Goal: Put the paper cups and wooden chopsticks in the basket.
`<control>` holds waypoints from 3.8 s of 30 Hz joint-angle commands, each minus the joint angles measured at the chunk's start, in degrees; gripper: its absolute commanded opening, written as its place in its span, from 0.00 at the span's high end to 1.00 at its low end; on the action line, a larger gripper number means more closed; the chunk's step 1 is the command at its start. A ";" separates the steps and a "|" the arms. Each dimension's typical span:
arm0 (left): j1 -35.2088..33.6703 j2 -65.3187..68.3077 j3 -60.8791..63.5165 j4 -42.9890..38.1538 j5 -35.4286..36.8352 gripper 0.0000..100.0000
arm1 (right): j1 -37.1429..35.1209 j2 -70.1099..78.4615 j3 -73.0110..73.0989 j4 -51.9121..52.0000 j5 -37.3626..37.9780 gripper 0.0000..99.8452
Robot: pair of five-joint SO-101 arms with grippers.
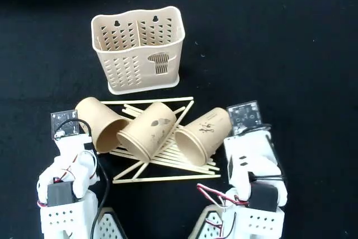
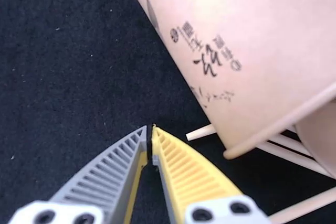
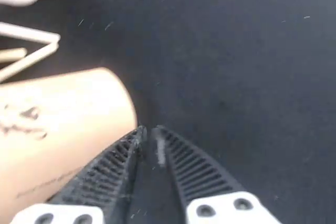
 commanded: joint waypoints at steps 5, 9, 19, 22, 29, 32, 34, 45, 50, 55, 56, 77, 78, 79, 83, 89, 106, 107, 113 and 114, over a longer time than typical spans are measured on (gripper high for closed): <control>0.31 -0.18 0.92 -0.79 0.35 0.97 | -6.86 -4.00 -5.93 8.97 1.14 0.76; 0.31 -0.18 0.92 -0.79 0.35 0.97 | -9.76 -3.65 -12.09 10.11 -1.05 0.76; 0.31 -0.18 0.92 -0.79 0.35 0.97 | -24.53 -3.65 -6.99 5.01 -2.64 0.76; 0.40 -0.18 0.92 -0.79 0.35 0.97 | -25.76 -3.65 -6.73 5.01 -5.27 0.76; 0.31 -0.18 0.92 -0.79 0.35 0.97 | -25.58 -3.74 -13.14 5.71 -6.15 0.76; 0.31 -0.18 0.92 -0.79 0.35 0.97 | -26.37 -3.74 -19.56 8.18 -7.38 0.76; 0.40 -0.18 0.92 -0.79 0.35 0.97 | -27.78 -3.65 -21.49 10.37 -8.70 0.76; 0.40 -0.18 0.92 -0.79 0.35 0.97 | -33.67 -2.77 -13.23 5.63 -10.02 0.67; 0.40 -0.18 0.92 -0.79 0.35 0.97 | -34.64 4.53 -14.73 4.22 -12.04 0.67; 0.31 -0.18 0.92 -0.79 0.35 0.97 | -40.88 15.60 -16.48 2.99 -12.13 0.67; 0.40 -0.18 0.92 -0.79 0.35 0.97 | -40.97 18.15 -16.66 2.37 -12.13 0.67; 0.31 -0.18 0.92 -0.79 0.35 0.97 | -8.18 19.03 -13.14 -0.70 4.40 0.98; 0.31 -0.18 0.92 -0.79 0.35 0.97 | -6.24 17.27 -12.70 -0.62 4.92 0.97; 0.31 -0.18 0.92 -0.79 0.35 0.97 | -4.40 15.25 -12.44 -0.62 5.36 0.98; 0.31 -0.18 0.92 -0.79 0.35 0.97 | 2.37 6.64 -12.62 -0.62 5.98 0.99; 0.31 -0.18 0.92 -0.79 0.35 0.97 | 8.09 2.07 -12.79 -1.23 5.54 0.99; 0.31 -0.18 0.92 -0.79 0.35 0.97 | 10.29 46.11 -50.24 3.69 -11.60 0.99; 0.31 -0.18 0.92 -0.79 0.35 0.97 | 10.29 49.45 -51.65 3.69 -12.13 0.99; 0.31 -0.18 0.92 -0.79 0.35 0.97 | 10.64 67.47 -56.66 1.32 -13.36 0.99; 0.40 -0.18 0.92 -0.79 0.35 0.97 | 11.34 70.37 -57.36 0.26 -13.45 0.99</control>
